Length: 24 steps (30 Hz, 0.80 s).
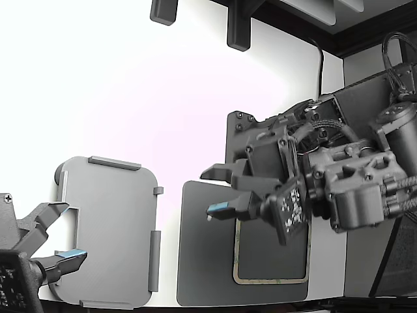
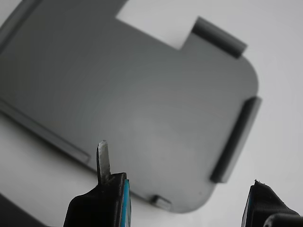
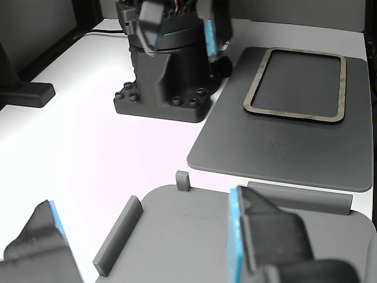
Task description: Move top rectangular frame to the holder.
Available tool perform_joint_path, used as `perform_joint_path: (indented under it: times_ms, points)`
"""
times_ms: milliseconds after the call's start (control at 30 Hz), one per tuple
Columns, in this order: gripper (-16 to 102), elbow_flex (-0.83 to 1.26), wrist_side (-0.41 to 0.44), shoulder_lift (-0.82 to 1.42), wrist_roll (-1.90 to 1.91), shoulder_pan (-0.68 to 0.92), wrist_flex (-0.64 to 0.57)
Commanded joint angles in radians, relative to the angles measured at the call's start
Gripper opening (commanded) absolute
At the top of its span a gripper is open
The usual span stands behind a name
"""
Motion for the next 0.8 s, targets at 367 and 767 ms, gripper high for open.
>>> perform_joint_path:
  times_ms: [367, 767]
  points:
    - [100, -0.235, -0.015, -0.296, 0.055, 0.310, 0.227]
    - [100, -0.239, -0.126, -0.410, -0.014, 0.433, 0.261]
